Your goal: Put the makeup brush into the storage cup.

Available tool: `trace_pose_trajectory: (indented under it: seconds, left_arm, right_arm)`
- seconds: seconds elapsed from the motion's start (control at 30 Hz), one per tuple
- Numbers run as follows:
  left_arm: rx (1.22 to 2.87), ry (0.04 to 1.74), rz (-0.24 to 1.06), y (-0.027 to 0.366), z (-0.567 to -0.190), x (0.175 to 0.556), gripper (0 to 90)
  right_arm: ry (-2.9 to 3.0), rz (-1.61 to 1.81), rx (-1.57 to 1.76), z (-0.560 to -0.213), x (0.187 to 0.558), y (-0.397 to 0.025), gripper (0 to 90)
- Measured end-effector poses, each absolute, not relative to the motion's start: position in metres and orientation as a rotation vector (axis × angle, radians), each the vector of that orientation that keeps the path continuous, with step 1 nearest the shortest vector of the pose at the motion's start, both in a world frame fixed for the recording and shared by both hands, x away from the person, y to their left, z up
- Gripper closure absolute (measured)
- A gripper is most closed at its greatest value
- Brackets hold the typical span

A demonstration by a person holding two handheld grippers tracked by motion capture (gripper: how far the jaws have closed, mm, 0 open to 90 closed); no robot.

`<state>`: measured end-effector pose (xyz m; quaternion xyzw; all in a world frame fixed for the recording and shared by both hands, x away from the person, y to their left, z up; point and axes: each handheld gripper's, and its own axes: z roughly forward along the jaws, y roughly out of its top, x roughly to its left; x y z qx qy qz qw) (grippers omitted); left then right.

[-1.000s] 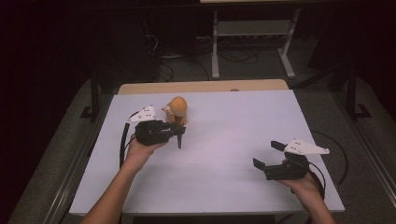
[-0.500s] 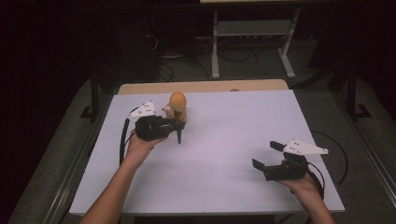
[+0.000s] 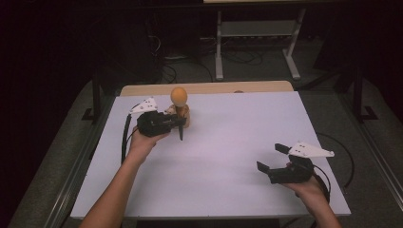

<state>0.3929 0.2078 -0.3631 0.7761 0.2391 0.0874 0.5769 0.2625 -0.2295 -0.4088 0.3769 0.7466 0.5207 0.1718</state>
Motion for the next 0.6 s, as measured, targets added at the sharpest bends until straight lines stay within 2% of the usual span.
trace_pose_trajectory:
  seconds: [0.6]
  left_arm:
    - [1.797,0.628,0.254,0.215,-0.362,0.419,74.1]
  right_arm:
    - [2.122,1.470,1.075,-0.409,0.262,-0.230,2.6]
